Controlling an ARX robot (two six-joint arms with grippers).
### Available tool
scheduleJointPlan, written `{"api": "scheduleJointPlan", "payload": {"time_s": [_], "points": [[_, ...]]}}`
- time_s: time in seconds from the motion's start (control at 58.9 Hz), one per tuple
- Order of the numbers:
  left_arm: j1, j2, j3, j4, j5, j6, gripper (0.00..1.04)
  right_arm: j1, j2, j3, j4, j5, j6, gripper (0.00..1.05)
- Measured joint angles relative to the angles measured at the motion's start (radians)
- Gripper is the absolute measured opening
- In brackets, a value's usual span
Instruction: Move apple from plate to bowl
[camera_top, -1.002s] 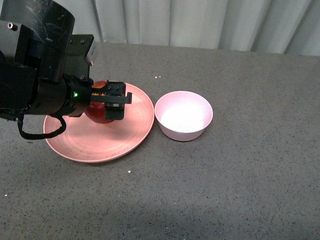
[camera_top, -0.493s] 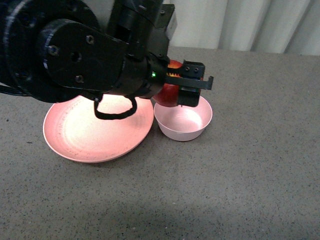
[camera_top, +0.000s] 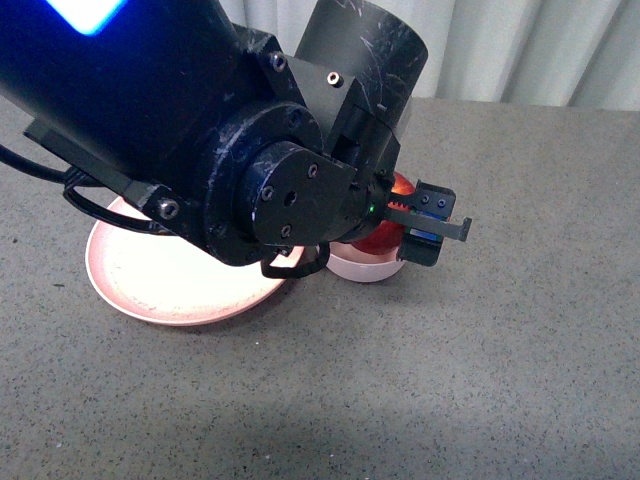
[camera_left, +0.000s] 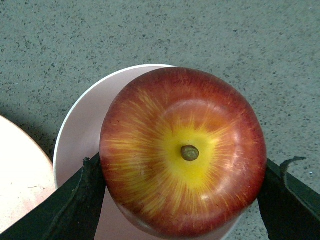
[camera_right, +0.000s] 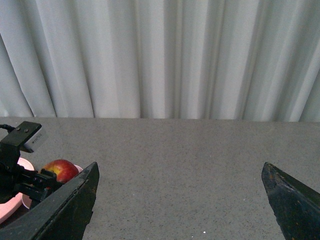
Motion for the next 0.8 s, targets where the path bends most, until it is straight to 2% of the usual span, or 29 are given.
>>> {"api": "scheduleJointPlan", "payload": {"time_s": [0.238, 0.374, 0.425, 0.594, 0.798], "points": [[0.005, 0.034, 0.022, -0.010, -0.024, 0.034, 0.76, 0.000, 0.000, 0.000, 0.000, 0.000, 0.000, 0.95], [0.006, 0.032, 0.022, -0.002, -0.031, 0.037, 0.96, 0.000, 0.000, 0.000, 0.000, 0.000, 0.000, 0.95], [0.006, 0.027, 0.022, 0.003, -0.035, 0.038, 1.00, 0.000, 0.000, 0.000, 0.000, 0.000, 0.000, 0.95], [0.008, -0.035, -0.007, 0.019, -0.040, 0.035, 0.98, 0.000, 0.000, 0.000, 0.000, 0.000, 0.000, 0.95], [0.027, -0.201, -0.171, 0.109, -0.047, 0.000, 0.98, 0.000, 0.000, 0.000, 0.000, 0.000, 0.000, 0.95]]}}
